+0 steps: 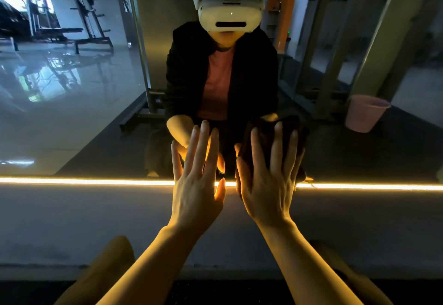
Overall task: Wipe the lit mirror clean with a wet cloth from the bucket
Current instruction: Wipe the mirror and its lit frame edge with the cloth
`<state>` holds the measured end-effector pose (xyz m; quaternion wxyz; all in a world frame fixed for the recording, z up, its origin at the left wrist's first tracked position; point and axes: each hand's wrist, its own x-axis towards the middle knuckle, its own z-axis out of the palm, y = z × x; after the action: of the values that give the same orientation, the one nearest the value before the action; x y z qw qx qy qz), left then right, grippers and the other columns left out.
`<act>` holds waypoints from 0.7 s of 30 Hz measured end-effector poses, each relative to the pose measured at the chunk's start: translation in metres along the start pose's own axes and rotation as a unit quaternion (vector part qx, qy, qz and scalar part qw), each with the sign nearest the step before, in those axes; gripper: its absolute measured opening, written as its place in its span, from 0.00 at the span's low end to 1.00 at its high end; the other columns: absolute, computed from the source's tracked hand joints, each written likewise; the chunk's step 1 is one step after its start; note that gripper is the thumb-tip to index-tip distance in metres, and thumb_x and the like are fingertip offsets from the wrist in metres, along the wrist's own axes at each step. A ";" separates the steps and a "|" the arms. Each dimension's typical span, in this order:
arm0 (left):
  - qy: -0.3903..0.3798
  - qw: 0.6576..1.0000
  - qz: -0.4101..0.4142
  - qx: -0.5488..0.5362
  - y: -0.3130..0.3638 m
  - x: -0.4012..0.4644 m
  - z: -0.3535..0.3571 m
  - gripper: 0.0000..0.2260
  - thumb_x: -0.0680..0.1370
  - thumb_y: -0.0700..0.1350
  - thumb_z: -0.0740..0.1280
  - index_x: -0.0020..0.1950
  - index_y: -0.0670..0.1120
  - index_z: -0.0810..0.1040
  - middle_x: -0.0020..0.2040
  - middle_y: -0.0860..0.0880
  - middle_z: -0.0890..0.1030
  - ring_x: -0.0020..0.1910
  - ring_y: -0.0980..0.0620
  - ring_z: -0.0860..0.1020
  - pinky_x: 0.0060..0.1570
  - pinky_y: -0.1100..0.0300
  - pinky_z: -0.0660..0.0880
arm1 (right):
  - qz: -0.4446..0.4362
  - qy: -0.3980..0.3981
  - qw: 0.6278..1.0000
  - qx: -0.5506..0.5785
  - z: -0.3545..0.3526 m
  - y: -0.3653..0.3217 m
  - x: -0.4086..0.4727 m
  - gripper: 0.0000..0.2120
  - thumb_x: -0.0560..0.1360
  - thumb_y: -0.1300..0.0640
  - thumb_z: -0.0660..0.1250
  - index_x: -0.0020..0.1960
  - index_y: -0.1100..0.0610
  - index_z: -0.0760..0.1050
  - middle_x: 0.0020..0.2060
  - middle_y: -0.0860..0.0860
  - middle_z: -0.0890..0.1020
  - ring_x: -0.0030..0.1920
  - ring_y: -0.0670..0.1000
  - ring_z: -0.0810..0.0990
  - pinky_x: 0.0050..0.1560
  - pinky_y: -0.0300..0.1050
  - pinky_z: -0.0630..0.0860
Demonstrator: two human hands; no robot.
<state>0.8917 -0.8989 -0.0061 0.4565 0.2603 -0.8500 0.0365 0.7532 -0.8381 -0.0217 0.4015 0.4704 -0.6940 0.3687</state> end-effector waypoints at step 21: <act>-0.042 0.999 0.021 -0.002 -0.011 0.000 -0.010 0.44 0.69 0.39 0.75 0.79 0.39 0.55 0.80 0.42 0.49 0.80 0.44 0.47 0.74 0.35 0.42 | 0.077 0.084 0.993 -0.016 0.000 -0.009 0.001 0.22 0.81 0.59 0.57 0.75 0.50 0.63 0.72 0.56 0.62 0.68 0.62 0.62 0.65 0.58 0.68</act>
<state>0.9041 -0.9051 -0.0025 0.4200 0.2424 -0.8739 0.0335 0.7620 -0.8411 -0.0194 0.4362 0.3764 -0.6980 0.4253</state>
